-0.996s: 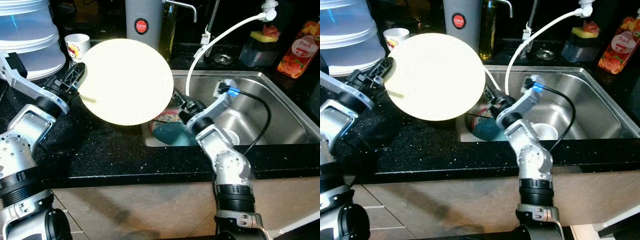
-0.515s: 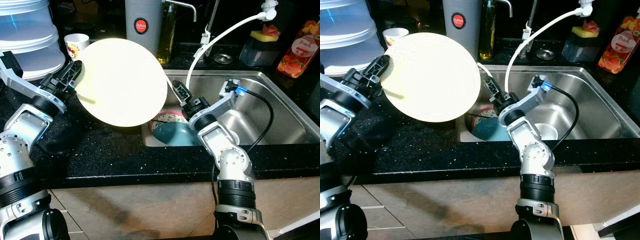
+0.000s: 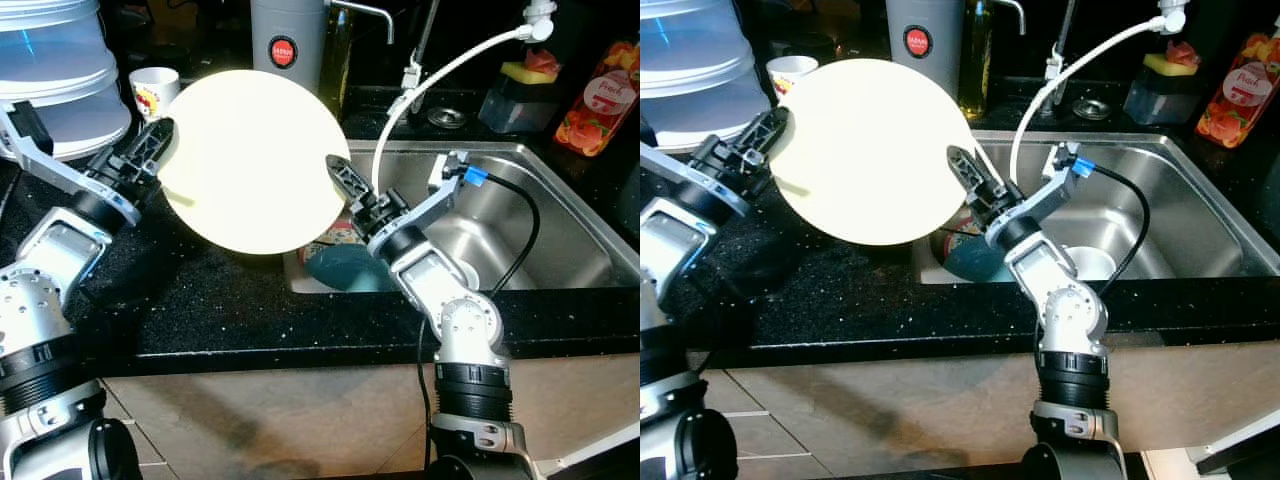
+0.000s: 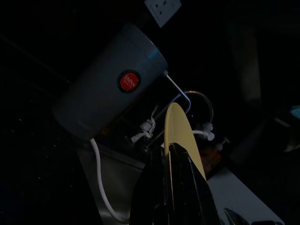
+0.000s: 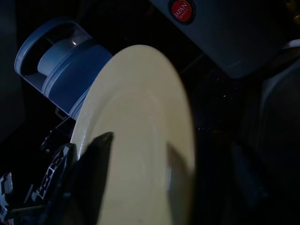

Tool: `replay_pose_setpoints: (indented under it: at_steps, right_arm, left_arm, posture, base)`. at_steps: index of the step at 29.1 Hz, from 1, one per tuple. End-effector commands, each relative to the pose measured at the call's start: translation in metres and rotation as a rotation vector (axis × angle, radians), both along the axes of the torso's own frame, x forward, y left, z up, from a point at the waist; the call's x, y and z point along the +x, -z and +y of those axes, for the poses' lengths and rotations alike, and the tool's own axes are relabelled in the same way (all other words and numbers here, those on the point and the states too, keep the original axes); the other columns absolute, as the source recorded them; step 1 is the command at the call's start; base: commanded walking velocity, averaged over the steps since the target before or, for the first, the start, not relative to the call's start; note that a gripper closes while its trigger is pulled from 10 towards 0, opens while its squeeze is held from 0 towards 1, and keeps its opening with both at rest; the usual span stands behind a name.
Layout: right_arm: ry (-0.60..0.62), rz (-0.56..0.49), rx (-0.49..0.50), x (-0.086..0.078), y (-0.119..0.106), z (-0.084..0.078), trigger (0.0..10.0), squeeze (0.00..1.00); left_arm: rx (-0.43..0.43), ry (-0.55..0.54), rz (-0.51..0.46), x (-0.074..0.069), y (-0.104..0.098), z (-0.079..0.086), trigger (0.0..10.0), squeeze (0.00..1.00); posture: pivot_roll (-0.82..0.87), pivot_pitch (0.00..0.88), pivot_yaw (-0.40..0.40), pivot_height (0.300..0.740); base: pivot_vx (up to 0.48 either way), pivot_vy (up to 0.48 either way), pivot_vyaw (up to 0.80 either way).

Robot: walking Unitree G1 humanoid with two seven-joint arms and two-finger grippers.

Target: Kitchen organization

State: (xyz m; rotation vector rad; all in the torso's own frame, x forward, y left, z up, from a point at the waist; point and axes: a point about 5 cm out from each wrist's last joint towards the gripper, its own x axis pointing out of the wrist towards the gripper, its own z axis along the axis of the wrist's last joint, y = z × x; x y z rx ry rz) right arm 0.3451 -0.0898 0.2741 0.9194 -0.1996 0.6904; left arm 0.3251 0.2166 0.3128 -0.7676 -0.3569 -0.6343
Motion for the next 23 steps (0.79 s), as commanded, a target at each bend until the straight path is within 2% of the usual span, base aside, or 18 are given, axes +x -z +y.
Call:
replay_pose_setpoints:
  at_steps: [1,23]
  right_arm:
    - [-0.025,0.01,0.029,-0.0035,0.0034,0.0031,0.0,0.0]
    - [-0.063,-0.022,0.087,-0.0057,-0.0021,0.0005,0.0,0.0]
  left_arm:
    - [0.0,0.016,-0.003,-0.0023,0.001,-0.0019,0.0,0.0]
    - [0.024,-0.009,0.041,0.0008,0.0081,-0.0026,0.0,0.0]
  posture:
    - [0.03,0.132,-0.034,0.74]
    - [0.03,0.133,-0.037,0.74]
  base:
    - [0.0,0.0,0.0]
    - [0.0,0.0,0.0]
